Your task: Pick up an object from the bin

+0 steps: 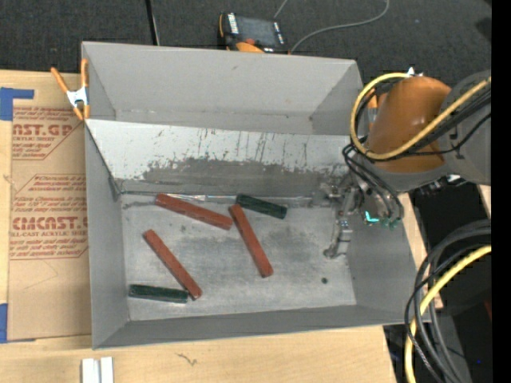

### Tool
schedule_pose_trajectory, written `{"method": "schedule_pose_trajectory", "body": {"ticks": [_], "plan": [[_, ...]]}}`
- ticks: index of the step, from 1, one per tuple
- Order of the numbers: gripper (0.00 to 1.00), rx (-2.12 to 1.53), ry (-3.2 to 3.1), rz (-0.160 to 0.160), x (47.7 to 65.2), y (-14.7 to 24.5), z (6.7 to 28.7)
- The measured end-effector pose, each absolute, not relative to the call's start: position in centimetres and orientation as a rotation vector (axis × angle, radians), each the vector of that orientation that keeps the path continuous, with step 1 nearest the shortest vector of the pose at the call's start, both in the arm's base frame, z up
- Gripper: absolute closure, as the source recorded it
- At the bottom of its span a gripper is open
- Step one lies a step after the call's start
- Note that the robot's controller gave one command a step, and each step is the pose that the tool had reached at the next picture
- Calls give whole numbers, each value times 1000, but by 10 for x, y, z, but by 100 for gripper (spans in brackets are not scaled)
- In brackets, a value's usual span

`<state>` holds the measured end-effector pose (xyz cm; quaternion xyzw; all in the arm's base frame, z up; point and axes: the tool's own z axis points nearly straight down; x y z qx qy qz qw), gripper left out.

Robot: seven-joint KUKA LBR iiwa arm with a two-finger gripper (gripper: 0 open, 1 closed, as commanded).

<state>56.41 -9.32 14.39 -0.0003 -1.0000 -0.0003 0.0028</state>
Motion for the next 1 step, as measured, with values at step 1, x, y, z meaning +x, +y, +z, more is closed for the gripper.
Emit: {"method": "schedule_pose_trajectory", "body": {"ticks": [1], "plan": [[0, -35, -3142, -6, 593, -35, 66]]}}
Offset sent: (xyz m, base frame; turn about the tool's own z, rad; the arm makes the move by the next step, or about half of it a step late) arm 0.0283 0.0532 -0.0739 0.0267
